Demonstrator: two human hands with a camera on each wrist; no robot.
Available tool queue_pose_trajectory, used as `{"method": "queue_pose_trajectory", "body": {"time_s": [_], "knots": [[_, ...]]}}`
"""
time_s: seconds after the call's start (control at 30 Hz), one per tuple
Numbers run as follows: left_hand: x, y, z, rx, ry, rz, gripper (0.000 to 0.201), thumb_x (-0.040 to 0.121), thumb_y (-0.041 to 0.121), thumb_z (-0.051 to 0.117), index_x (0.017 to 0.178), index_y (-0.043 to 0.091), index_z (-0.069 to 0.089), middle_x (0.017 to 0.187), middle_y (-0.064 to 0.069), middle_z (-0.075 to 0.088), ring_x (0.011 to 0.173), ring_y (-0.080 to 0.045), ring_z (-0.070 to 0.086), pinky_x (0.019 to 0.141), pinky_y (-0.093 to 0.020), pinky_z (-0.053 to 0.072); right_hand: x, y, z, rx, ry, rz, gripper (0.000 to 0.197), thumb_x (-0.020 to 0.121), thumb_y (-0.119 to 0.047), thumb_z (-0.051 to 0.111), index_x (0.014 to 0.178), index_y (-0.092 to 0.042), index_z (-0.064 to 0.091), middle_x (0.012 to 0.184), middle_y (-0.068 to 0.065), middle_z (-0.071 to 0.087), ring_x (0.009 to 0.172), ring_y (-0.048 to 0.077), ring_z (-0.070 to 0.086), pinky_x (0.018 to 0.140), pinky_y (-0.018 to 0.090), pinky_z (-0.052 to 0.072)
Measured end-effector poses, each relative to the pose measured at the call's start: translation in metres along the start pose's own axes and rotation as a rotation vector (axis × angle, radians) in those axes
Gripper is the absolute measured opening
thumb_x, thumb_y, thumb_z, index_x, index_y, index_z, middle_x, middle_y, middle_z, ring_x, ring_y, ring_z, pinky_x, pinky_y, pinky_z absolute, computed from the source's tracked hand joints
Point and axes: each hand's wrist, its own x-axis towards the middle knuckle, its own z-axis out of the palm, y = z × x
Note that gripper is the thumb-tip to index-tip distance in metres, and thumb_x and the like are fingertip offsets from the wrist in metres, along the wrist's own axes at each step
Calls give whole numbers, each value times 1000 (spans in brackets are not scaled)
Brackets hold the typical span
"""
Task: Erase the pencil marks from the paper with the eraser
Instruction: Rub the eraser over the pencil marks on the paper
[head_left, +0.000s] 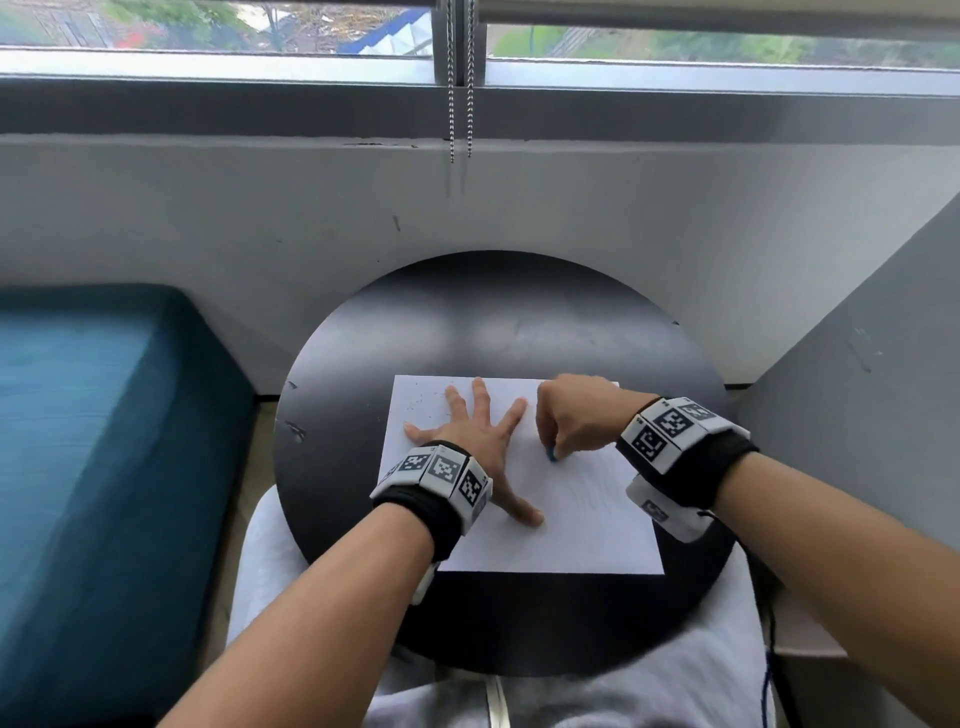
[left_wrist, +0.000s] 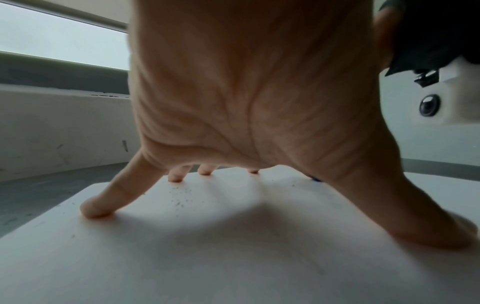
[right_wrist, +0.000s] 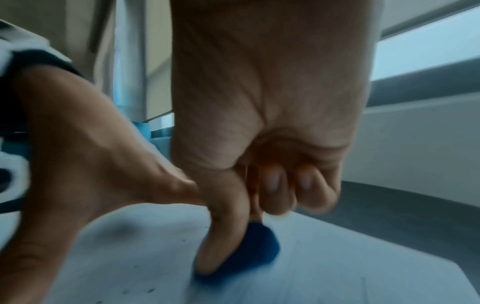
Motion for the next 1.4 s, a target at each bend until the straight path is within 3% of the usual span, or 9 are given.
{"method": "queue_pose_trajectory", "body": {"time_s": [0.2, 0.33, 0.47, 0.6, 0.7, 0.87, 1.03, 1.2, 1.4], "knots": [[2, 0, 0, 5, 9, 0, 144, 51, 78, 79, 151, 45, -19, 159, -4, -32, 148, -38, -22, 102, -82, 17, -1, 2, 1, 45, 93, 22, 11, 65, -18, 78, 73, -24, 75, 77, -4, 71, 75, 21, 65, 54, 22, 40], [0, 0, 0, 7, -1, -8, 145, 50, 79, 79, 151, 45, -20, 159, -4, -32, 148, -38, -22, 101, -82, 16, -8, -1, 2, 6, 1, -6, 12, 66, -17, 79, 77, -21, 76, 76, -4, 69, 74, 17, 63, 49, 20, 36], [0, -1, 0, 6, 3, -2, 145, 50, 79, 78, 151, 46, -20, 159, -4, -32, 148, -37, -22, 102, -81, 17, -6, 4, 7, 62, 138, 11, 11, 67, -15, 73, 75, -23, 75, 84, -4, 70, 81, 21, 65, 51, 21, 33], [-2, 1, -1, 12, -8, -8, 145, 51, 79, 78, 151, 46, -21, 159, -4, -32, 148, -37, -22, 102, -81, 17, -12, 2, 8, 66, 16, -21, 9, 67, -15, 77, 72, -22, 75, 79, -4, 72, 78, 16, 64, 56, 24, 43], [0, 1, -1, 12, 0, -6, 144, 51, 79, 78, 151, 46, -20, 159, -4, -32, 148, -37, -22, 102, -81, 17, -9, 4, 7, 82, 115, 5, 10, 67, -17, 75, 75, -23, 75, 81, -4, 71, 79, 19, 65, 51, 21, 36], [-2, 1, -1, 6, -6, -7, 144, 51, 79, 79, 151, 46, -20, 159, -4, -32, 148, -37, -22, 102, -82, 16, -19, 2, 15, 97, 13, -28, 8, 68, -17, 77, 74, -22, 74, 82, -3, 71, 82, 18, 64, 69, 32, 53], [-1, -1, -1, -1, 5, -7, 144, 50, 79, 79, 151, 47, -19, 160, -3, -32, 148, -37, -21, 102, -82, 16, -13, 4, 12, 135, 135, -24, 9, 71, -19, 75, 79, -23, 75, 85, -6, 70, 84, 18, 63, 61, 28, 46], [0, 1, -1, 2, -8, -9, 145, 50, 79, 79, 151, 46, -20, 159, -4, -33, 148, -38, -22, 102, -82, 16, -25, 0, 15, 85, -78, -54, 9, 70, -20, 78, 77, -24, 76, 84, -5, 71, 84, 16, 63, 67, 28, 50], [0, -3, -1, -30, 3, 6, 144, 49, 78, 80, 151, 49, -16, 161, -2, -29, 148, -36, -22, 101, -82, 15, 13, -3, -8, 150, 162, 8, 16, 66, -20, 78, 82, -23, 78, 80, 0, 74, 76, 22, 67, 59, 27, 47]]}}
